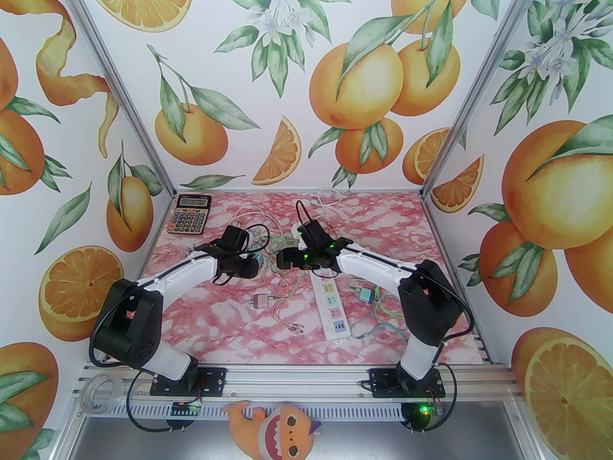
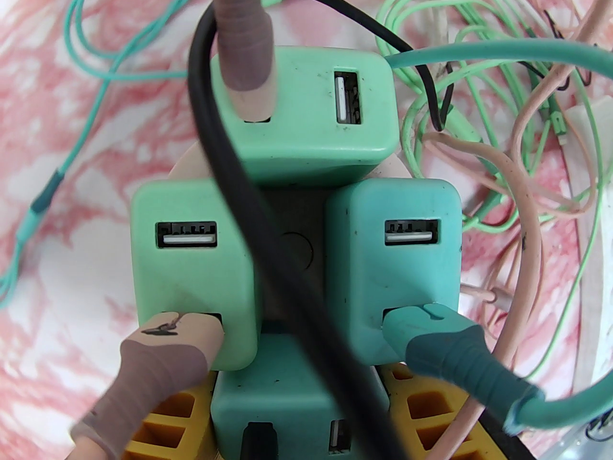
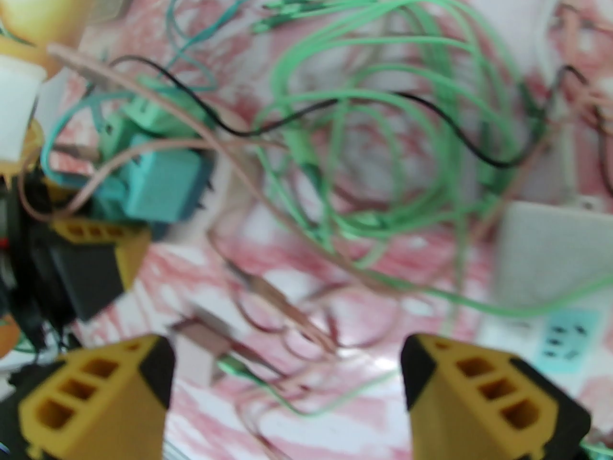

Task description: Pull the plug off the socket

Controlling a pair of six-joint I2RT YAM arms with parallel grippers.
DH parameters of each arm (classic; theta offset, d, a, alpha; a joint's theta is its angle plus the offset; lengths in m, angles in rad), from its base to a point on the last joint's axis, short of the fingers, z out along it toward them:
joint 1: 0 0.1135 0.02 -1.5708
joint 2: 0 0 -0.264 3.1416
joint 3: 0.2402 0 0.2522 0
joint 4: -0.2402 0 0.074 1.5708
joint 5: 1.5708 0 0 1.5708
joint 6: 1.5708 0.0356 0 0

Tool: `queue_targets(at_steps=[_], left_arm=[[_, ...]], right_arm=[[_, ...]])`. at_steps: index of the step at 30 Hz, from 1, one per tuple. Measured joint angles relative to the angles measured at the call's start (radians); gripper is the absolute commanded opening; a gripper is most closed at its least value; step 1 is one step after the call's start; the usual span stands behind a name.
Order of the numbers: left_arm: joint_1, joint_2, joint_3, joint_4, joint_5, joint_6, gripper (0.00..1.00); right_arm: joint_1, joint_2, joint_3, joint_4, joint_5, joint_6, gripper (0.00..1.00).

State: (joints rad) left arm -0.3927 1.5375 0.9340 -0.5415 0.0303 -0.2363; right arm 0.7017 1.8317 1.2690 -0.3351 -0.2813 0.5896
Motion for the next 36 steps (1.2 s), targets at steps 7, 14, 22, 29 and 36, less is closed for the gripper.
queue_targets(at_steps=[7, 14, 22, 29, 36], left_arm=[[-0.016, -0.042, -0.031, -0.017, -0.013, -0.026, 0.56], [-0.013, -0.069, -0.031, -0.025, -0.016, -0.018, 0.58], [0.024, -0.108, -0.031, -0.011, 0.044, -0.019, 0.53], [0.025, -0.108, -0.048, -0.011, 0.047, -0.017, 0.56], [0.016, -0.090, -0.057, -0.005, 0.035, -0.016, 0.54]], right_arm=[[0.034, 0.077, 0.049, 0.060, -0.061, 0.049, 0.79], [0.037, 0.106, 0.054, 0.102, -0.097, 0.089, 0.76], [0.038, 0.121, 0.062, 0.127, -0.114, 0.127, 0.73], [0.038, 0.140, 0.076, 0.158, -0.134, 0.153, 0.69], [0.037, 0.198, 0.122, 0.171, -0.158, 0.169, 0.68]])
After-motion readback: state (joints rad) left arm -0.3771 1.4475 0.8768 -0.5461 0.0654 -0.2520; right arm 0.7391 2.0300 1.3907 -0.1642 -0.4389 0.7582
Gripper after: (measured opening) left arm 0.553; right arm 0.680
